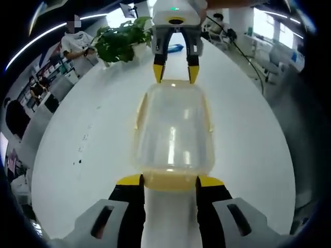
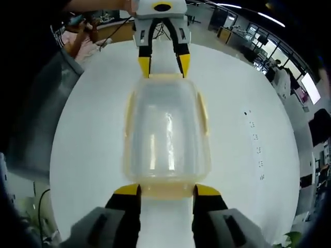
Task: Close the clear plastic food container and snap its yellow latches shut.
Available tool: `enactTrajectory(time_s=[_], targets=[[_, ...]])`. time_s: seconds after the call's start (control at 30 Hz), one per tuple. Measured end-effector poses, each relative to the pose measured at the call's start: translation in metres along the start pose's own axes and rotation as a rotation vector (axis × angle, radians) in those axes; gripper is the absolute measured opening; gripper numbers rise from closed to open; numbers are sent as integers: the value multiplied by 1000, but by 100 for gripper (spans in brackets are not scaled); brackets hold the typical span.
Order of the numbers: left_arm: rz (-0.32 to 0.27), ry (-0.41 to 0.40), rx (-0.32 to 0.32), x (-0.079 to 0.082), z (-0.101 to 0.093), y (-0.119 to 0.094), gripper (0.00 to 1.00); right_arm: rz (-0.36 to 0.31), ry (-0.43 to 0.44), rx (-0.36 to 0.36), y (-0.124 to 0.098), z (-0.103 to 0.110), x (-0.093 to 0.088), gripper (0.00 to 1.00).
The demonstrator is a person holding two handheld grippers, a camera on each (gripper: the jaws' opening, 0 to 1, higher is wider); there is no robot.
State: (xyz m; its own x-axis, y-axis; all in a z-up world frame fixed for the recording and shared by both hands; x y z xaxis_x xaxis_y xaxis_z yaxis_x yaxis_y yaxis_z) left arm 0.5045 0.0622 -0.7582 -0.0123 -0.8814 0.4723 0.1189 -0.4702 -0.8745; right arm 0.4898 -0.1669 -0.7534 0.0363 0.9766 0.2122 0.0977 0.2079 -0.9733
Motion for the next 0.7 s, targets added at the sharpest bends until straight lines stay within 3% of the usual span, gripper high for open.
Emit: enactTrajectory(time_s=[0.7], targets=[[39, 0, -46, 3, -4, 8, 36, 30, 17, 60, 10, 5, -4, 36]])
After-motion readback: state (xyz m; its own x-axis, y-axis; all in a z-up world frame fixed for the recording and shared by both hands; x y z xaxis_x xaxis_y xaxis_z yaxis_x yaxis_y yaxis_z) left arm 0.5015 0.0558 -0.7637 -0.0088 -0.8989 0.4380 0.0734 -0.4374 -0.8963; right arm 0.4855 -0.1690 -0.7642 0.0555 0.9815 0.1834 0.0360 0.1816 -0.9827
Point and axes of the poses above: the point that each gripper's makers call its tool centre point, and the gripper's own axes: y roughly forward along the fingers, z roughly to its left, x roughly out of its top, the point moved 7 cm from there along -y, roughly backward along the fingers, and after that the axes turned 9 degrees about z, right-handed, at the moved point
